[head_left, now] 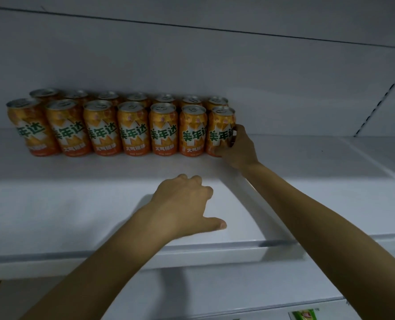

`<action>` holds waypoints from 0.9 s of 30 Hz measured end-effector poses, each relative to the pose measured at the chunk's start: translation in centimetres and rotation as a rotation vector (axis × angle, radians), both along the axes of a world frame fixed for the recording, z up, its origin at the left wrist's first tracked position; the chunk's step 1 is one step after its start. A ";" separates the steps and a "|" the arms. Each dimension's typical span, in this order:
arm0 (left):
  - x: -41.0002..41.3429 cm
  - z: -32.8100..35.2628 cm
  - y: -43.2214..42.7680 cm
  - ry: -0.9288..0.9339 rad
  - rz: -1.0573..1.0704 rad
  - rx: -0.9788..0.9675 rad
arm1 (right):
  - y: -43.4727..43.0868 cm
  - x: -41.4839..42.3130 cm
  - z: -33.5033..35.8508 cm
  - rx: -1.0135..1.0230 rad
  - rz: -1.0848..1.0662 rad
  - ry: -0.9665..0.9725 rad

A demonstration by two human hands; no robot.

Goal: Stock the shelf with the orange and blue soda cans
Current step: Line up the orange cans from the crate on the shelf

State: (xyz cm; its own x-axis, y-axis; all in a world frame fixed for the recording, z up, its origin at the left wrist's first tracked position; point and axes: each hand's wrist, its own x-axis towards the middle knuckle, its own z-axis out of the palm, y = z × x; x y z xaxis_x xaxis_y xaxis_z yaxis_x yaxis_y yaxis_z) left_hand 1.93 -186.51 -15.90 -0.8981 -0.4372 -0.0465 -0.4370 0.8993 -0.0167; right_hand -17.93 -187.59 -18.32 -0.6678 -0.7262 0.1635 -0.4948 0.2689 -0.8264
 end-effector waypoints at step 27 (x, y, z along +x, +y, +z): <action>20.0 -13.3 17.7 0.325 0.469 0.133 | 21.4 21.0 -6.5 0.263 0.682 0.513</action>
